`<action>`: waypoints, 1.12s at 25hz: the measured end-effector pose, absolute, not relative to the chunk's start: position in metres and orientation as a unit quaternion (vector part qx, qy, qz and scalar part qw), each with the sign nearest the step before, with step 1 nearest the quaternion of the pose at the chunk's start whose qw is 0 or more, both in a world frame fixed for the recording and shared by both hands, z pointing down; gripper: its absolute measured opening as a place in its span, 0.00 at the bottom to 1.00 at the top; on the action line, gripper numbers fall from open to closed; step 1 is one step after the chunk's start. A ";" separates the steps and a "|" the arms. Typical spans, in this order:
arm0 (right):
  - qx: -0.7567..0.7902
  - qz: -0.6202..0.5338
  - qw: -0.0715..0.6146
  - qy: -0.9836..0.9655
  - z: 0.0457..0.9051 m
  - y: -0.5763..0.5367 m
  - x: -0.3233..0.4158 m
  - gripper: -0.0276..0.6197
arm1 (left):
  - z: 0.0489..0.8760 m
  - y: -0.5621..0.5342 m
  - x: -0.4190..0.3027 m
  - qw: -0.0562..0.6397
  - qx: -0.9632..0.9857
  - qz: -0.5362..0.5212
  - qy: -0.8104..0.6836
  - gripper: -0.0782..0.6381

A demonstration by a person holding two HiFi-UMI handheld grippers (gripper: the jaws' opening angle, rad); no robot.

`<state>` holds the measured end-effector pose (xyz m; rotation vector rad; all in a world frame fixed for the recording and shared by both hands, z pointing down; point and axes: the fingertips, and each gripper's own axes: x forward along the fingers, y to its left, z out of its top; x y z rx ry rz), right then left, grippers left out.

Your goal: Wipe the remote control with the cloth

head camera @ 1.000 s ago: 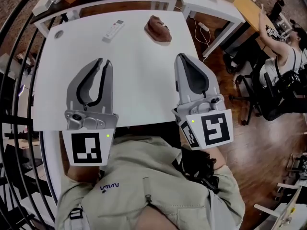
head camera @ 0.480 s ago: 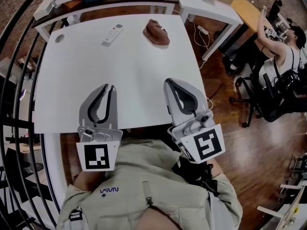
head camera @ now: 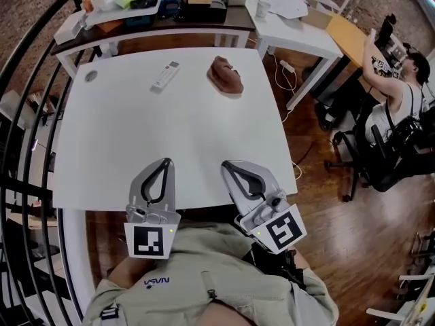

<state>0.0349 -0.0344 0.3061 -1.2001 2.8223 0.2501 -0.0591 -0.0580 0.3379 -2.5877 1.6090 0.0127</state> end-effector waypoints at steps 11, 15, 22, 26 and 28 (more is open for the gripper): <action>-0.373 0.044 -0.002 0.927 0.335 -0.040 0.031 0.05 | 0.346 -0.059 -0.057 0.052 -0.860 0.003 0.508 0.11; -0.368 0.042 -0.005 0.929 0.337 -0.040 0.028 0.05 | 0.348 -0.060 -0.056 0.055 -0.861 0.003 0.505 0.11; -0.374 0.049 -0.014 0.926 0.339 -0.040 0.030 0.05 | 0.351 -0.059 -0.055 0.051 -0.861 0.002 0.506 0.11; -0.370 0.053 -0.020 0.927 0.340 -0.037 0.030 0.05 | 0.353 -0.058 -0.053 0.049 -0.862 -0.001 0.505 0.11; -0.368 0.052 -0.020 0.928 0.340 -0.037 0.029 0.05 | 0.353 -0.058 -0.052 0.047 -0.862 0.001 0.505 0.11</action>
